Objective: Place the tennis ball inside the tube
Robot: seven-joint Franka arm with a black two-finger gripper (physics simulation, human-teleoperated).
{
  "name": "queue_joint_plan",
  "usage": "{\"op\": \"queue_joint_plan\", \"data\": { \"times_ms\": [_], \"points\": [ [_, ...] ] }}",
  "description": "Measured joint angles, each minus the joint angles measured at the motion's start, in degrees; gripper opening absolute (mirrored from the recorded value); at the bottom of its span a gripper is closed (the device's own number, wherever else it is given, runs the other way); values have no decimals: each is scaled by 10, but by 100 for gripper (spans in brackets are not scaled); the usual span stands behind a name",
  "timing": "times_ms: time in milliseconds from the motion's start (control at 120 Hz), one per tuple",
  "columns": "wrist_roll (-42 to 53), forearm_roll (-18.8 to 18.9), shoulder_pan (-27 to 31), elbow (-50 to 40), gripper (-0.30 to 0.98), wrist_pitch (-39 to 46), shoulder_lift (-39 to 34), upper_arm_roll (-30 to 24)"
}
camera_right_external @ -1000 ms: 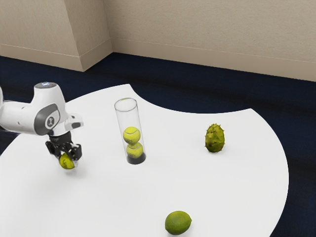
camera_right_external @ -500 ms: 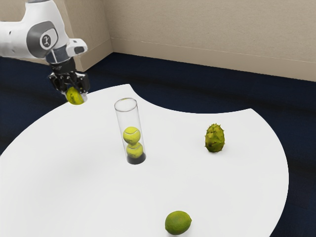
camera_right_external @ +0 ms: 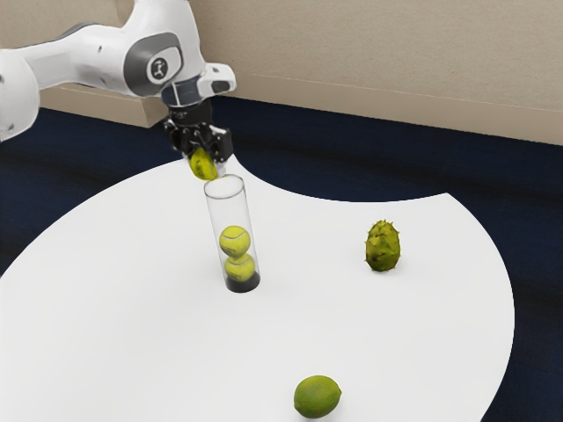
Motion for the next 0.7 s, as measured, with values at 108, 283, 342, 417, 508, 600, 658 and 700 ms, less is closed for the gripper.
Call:
{"op": "queue_joint_plan", "data": {
  "times_ms": [108,283,342,417,508,600,658,700],
  "points": [
    [-2,0,0,9,40,10,13,-9],
    [-4,-7,0,10,56,10,16,-9],
    [-5,-8,0,10,59,9,16,-9],
    [-5,-9,0,11,62,6,11,-10],
    [-5,-10,0,10,64,2,7,-10],
    [-5,-12,0,10,66,-22,-10,-10],
    [-1,-23,0,9,66,-44,-30,-8],
    [2,-29,1,5,67,-60,-49,-7]
  ]
}}
